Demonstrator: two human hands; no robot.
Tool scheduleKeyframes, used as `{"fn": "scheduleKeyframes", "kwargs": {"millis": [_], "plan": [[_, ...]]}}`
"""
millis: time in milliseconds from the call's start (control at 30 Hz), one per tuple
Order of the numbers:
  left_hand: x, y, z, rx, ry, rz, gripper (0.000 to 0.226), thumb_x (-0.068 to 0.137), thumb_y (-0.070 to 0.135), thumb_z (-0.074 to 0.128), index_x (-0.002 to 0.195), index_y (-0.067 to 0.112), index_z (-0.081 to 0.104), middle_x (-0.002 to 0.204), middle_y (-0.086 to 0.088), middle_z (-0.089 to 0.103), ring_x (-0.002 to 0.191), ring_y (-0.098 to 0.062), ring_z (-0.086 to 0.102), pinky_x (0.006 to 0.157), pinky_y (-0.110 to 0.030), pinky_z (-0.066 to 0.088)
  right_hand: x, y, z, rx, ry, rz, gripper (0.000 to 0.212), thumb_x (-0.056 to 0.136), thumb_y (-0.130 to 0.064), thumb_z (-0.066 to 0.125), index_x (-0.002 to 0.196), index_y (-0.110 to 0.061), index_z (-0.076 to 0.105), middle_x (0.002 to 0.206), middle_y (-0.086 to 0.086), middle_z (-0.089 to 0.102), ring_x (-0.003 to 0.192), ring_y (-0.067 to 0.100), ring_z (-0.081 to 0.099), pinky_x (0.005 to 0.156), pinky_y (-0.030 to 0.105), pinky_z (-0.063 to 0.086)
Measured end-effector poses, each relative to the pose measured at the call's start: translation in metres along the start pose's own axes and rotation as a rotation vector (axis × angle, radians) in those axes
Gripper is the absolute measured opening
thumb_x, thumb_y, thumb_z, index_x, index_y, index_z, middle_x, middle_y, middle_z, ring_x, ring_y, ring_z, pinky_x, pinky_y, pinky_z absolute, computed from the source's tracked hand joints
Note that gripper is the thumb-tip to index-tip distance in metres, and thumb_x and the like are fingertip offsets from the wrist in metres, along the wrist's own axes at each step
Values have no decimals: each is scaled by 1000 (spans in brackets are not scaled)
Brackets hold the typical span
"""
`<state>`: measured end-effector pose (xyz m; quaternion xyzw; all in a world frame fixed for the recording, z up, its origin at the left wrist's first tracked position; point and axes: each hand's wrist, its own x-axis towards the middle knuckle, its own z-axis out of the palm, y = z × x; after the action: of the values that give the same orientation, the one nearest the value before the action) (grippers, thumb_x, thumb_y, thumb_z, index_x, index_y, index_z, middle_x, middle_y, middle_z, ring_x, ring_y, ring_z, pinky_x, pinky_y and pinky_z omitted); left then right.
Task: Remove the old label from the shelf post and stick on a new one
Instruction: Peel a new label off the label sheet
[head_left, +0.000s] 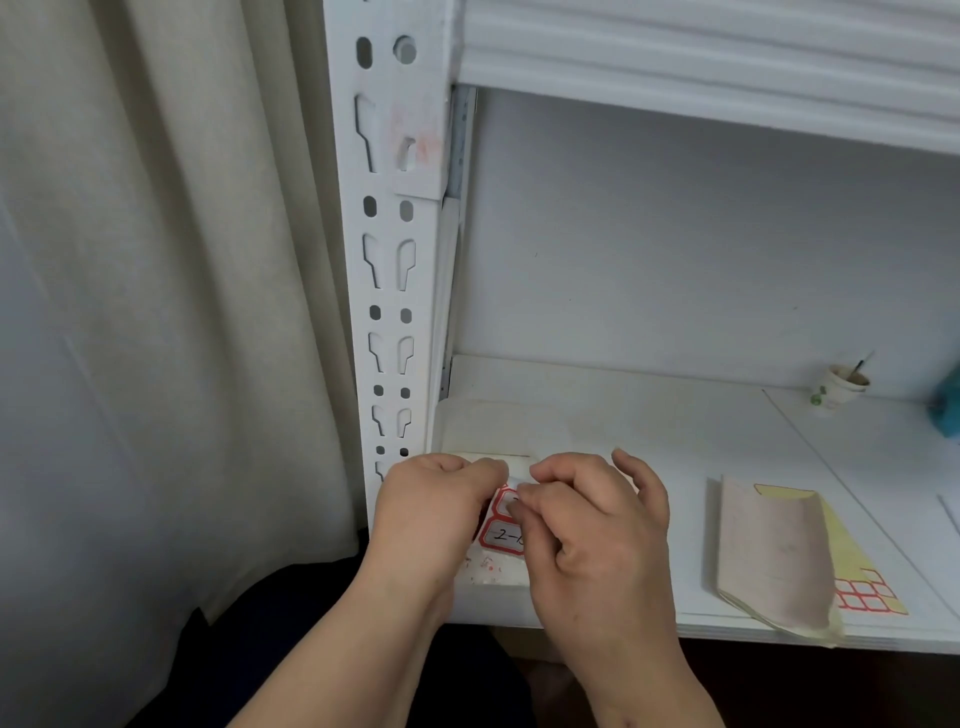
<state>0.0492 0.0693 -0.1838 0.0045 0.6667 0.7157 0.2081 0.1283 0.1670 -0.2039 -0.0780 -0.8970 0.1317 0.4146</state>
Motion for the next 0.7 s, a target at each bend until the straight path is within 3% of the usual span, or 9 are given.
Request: {"fn": "scheduleKeyframes", "kwargs": {"millis": [133, 300, 400, 467, 567, 700], "plan": [[-3, 3, -1, -25, -18, -20, 24, 63, 21, 71, 71, 1, 60, 76, -12, 46, 63, -26, 44, 62, -39, 35, 1, 0, 0, -13, 4, -11, 9, 77, -11, 70, 75, -19, 71, 91, -5, 64, 81, 11, 63, 105, 48, 34], [1, 3, -3, -96, -40, -27, 42, 65, 23, 72, 70, -15, 54, 74, -15, 46, 58, -27, 47, 59, -38, 37, 5, 0, 0, -7, 6, -38, 8, 78, -12, 68, 74, -19, 70, 89, -5, 63, 82, 11, 62, 106, 43, 33], [4, 3, -3, -70, -55, -17, 45, 86, 26, 74, 69, -11, 54, 65, -18, 52, 51, -24, 54, 53, -31, 44, 9, 1, 1, -4, -3, -34, 10, 83, -18, 62, 76, -21, 68, 88, -7, 62, 85, 6, 58, 101, 45, 38], [5, 3, -3, -52, -86, -10, 47, 93, 36, 66, 65, -1, 64, 64, -17, 66, 56, -23, 63, 61, -31, 53, 11, 3, 1, 2, -13, -9, 10, 84, -19, 59, 77, -22, 65, 88, -9, 61, 88, 3, 52, 97, 43, 40], [6, 0, -5, -80, -215, 5, 43, 94, 45, 59, 80, 9, 78, 80, -16, 75, 74, -25, 69, 83, -42, 56, 12, 7, 3, 63, -10, 64, 7, 81, -16, 62, 76, -21, 61, 86, -11, 59, 87, 3, 50, 87, 36, 42], [5, -4, -8, -101, -300, 29, 17, 80, 28, 71, 73, 13, 74, 79, -12, 73, 75, -23, 65, 83, -42, 52, 15, 6, 1, 175, -40, 240, 23, 84, -42, 48, 76, -23, 58, 85, -11, 57, 80, 9, 57, 67, 21, 44]]}}
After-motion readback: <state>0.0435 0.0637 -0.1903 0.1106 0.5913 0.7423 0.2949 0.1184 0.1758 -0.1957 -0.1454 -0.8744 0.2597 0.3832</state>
